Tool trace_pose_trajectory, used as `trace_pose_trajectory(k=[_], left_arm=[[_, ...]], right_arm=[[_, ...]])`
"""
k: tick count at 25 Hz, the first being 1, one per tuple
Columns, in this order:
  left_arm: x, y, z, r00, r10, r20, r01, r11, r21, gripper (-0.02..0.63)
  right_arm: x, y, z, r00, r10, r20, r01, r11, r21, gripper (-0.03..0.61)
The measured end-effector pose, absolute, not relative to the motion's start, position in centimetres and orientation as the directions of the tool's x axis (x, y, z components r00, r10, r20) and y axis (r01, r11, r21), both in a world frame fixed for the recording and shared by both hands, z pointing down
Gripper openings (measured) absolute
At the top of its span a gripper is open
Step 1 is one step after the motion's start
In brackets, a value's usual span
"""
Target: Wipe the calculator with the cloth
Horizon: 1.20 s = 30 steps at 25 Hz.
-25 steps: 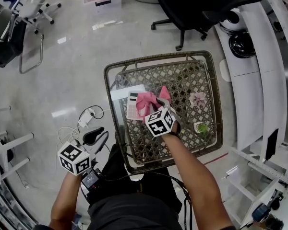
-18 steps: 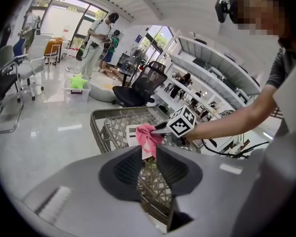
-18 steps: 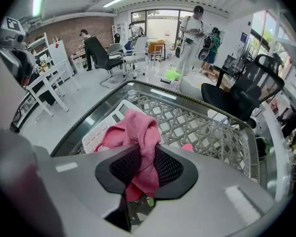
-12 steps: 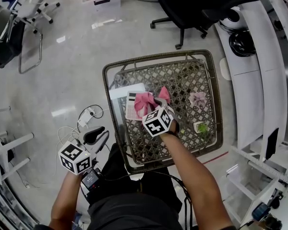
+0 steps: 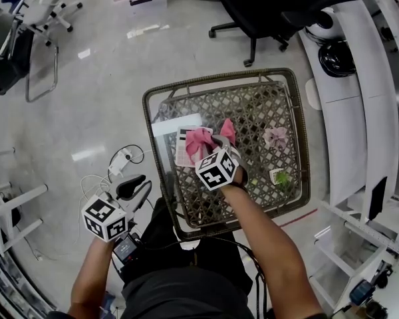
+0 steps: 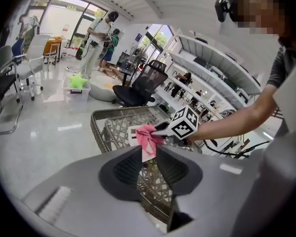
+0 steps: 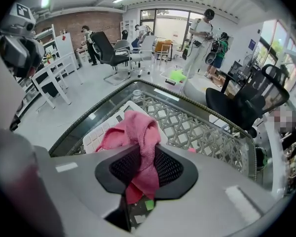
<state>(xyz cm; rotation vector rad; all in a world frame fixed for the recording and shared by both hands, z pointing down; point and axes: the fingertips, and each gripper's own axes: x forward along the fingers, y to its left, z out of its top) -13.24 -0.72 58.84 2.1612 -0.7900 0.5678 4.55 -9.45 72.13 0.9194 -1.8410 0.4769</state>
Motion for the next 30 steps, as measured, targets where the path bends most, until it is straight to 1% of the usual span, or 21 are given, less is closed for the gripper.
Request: trace_pose_trajectory(k=[14, 30], left_arm=[[-13.8, 0.3, 59.3, 0.710, -0.347, 0.614, -0.688, -0.527, 0.498, 0.108], [-12.1, 1.7, 59.3, 0.729, -0.322, 0.604, -0.664, -0.549, 0.508, 0.108]], right_arm=[[3.4, -9.2, 72.0, -0.244, -0.406, 0.880, -0.787, 0.614, 0.065, 0.078], [2.4, -7.5, 71.9, -0.294, -0.404, 0.866, -0.794, 0.607, 0.013, 0.078]])
